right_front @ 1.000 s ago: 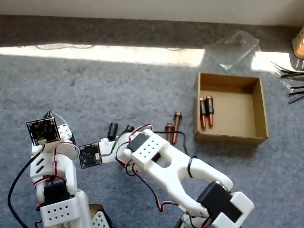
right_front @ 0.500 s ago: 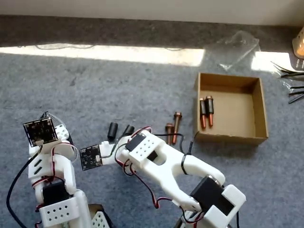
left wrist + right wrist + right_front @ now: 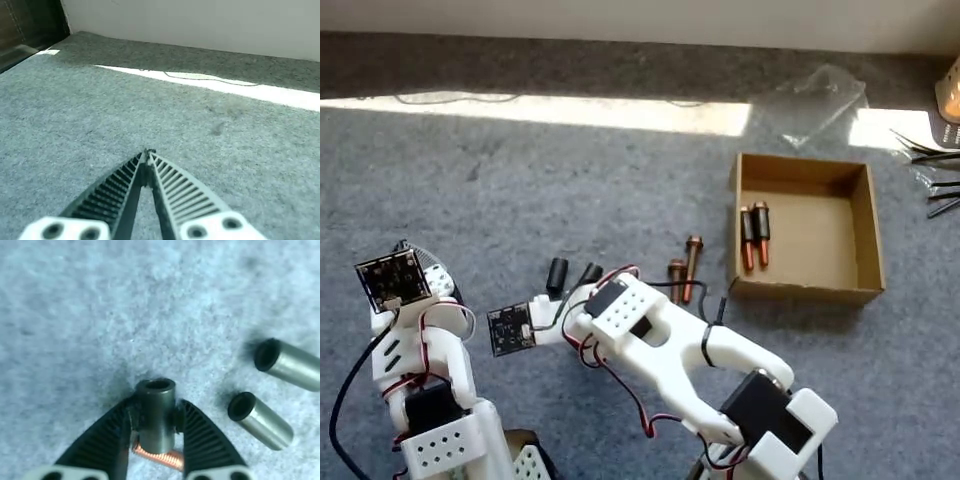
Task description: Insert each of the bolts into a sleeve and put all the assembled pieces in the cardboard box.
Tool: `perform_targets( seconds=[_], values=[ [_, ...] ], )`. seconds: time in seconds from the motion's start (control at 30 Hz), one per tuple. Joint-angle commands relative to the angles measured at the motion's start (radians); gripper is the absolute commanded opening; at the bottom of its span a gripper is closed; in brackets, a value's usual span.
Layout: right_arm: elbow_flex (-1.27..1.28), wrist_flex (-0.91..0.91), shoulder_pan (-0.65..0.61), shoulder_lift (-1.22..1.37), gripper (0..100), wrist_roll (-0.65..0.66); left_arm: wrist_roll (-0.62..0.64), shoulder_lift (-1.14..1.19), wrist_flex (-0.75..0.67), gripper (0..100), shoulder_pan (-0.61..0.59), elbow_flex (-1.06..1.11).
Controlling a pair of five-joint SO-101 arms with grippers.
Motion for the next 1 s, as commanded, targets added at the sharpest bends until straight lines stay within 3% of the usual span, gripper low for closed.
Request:
perform_targets(
  seconds=[0.0, 0.13, 0.37, 0.63, 0.97],
  values=[
    [0.004, -0.008, 0.018, 0.005, 0.5, 0.009, 0.0, -0.013, -0.002, 1, -0.012, 0.021],
    [-0.031, -0.004, 0.065, 0.004, 0.5, -0.002, 0.0, -0.013, -0.002, 1, -0.012, 0.021],
    [-0.147, -0.002, 0.116, 0.002, 0.5, -0.176, 0.0, -0.013, -0.002, 1, -0.012, 0.021],
    [-0.214, 0.008, 0.148, 0.002, 0.5, -0.235, 0.0, -0.013, -0.002, 1, -0.012, 0.021],
    [-0.565, 0.415, 0.186, 0.004, 0.5, -0.41, 0.0, -0.013, -0.002, 1, -0.012, 0.021]
  ],
)
